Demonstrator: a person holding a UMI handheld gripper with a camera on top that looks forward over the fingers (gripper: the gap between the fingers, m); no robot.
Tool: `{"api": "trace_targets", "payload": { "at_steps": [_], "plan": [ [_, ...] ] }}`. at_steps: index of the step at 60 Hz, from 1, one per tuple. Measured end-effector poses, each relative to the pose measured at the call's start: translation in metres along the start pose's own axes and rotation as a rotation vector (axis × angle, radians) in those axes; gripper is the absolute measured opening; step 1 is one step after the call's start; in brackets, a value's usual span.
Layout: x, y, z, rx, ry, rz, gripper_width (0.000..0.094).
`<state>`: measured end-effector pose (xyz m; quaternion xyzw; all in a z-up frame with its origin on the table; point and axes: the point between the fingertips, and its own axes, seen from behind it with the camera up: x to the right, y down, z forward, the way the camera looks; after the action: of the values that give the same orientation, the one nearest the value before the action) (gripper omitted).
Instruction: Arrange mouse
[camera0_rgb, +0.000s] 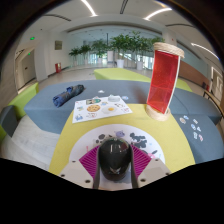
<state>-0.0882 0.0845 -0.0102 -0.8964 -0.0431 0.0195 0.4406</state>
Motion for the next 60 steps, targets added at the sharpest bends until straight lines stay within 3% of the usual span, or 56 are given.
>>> {"api": "trace_targets", "payload": {
  "at_steps": [7, 13, 33, 44, 60],
  "plan": [
    [0.004, -0.002, 0.001, 0.011, 0.011, -0.029, 0.0595],
    [0.014, -0.005, -0.011, 0.024, 0.032, -0.058, 0.0843],
    [0.019, 0.012, -0.143, 0.059, -0.058, -0.027, 0.0845],
    [0.05, 0.046, -0.211, 0.085, -0.024, -0.037, 0.0847],
    [0.081, 0.075, -0.236, 0.115, -0.01, -0.026, 0.0843]
  ]
}}
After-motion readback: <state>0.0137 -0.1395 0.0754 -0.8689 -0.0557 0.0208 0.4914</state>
